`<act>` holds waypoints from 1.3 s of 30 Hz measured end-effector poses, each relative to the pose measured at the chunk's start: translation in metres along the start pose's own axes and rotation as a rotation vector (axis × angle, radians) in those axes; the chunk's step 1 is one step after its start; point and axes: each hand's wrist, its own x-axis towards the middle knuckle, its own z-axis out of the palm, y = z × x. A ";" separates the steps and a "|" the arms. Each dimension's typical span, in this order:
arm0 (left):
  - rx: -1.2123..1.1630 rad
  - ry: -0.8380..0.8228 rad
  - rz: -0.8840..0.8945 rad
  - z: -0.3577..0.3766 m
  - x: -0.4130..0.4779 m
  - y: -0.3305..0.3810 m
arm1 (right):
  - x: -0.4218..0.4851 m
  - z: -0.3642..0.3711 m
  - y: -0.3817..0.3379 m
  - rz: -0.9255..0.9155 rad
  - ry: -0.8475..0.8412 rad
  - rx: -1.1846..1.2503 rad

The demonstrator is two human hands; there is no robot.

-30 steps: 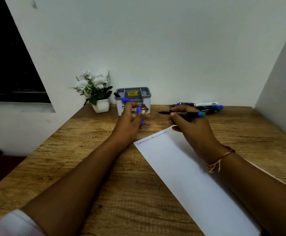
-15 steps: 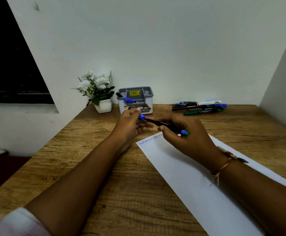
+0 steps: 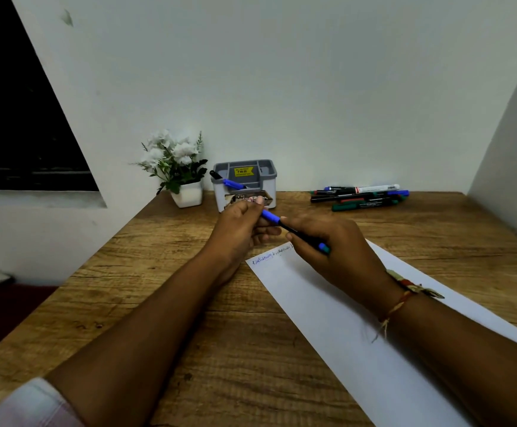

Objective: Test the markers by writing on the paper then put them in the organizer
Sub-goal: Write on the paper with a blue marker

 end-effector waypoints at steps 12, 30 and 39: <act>-0.050 0.027 0.082 0.000 -0.007 0.008 | 0.002 0.001 0.002 0.085 -0.079 0.035; 0.414 0.593 0.649 0.009 0.055 0.051 | 0.000 -0.017 0.014 0.336 -0.301 -0.220; 0.698 0.550 0.539 0.021 0.078 0.022 | 0.002 -0.014 0.020 0.360 -0.352 -0.222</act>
